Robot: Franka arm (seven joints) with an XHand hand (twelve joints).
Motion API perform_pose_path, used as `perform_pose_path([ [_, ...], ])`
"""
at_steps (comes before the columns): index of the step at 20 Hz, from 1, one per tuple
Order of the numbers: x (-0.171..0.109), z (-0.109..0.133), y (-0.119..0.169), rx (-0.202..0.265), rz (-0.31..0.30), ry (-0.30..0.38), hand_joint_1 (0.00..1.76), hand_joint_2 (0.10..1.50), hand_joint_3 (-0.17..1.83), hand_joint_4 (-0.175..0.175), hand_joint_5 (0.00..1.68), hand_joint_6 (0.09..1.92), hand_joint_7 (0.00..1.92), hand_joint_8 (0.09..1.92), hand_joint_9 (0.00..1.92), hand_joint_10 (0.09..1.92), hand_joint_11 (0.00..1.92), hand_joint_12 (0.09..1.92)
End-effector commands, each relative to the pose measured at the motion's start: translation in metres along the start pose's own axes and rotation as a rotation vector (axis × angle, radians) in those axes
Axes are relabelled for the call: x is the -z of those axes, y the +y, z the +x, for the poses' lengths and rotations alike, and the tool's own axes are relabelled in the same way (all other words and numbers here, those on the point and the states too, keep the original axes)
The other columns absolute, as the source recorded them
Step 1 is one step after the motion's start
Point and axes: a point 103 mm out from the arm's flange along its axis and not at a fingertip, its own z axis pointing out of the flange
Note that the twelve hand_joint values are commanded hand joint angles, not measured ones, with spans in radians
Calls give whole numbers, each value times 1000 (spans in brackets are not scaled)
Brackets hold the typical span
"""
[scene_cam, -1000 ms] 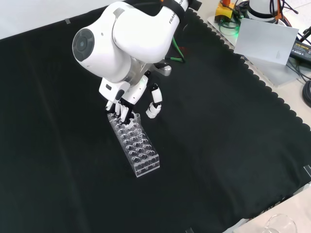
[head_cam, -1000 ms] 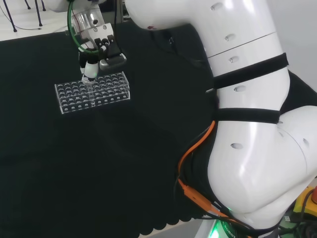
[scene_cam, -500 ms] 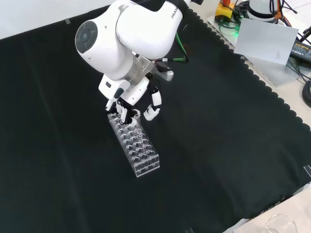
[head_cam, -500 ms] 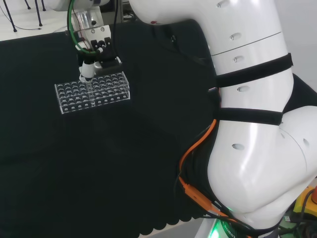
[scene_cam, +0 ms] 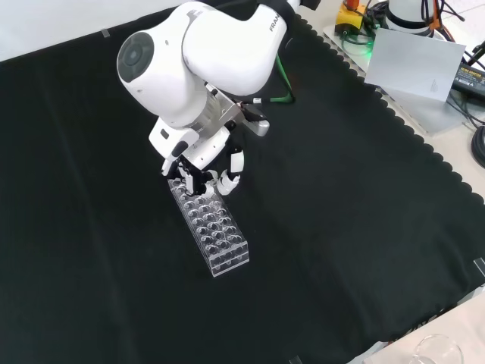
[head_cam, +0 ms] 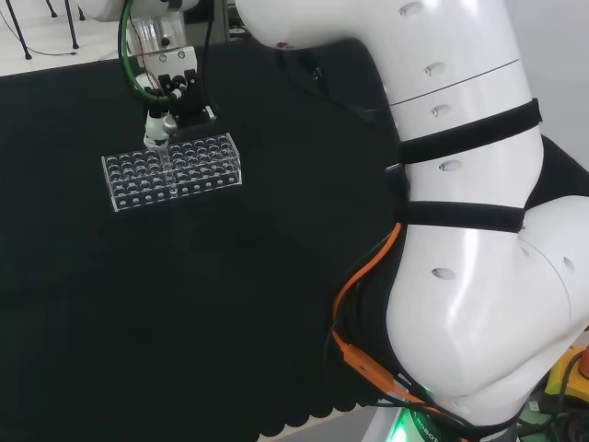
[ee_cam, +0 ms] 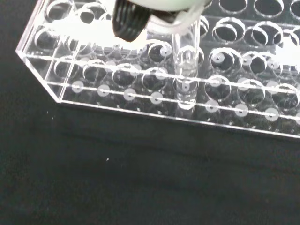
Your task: Pick up the test tube.
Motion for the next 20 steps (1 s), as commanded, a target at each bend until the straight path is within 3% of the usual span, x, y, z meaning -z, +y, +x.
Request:
perform_pose_path([
  [1, 8, 5, -3, -30, -138, -24, 1415, 575, 805, -175, 1203, 818, 1375, 845, 1204, 744, 802, 1272],
  [7, 12, 6, -5, -20, -181, -26, 1443, 478, 897, -175, 1313, 667, 1437, 697, 1312, 605, 999, 1224],
  [20, 39, -3, -16, 0, -195, -20, 1448, 453, 916, -175, 1351, 609, 1471, 629, 1345, 567, 1040, 1233],
])
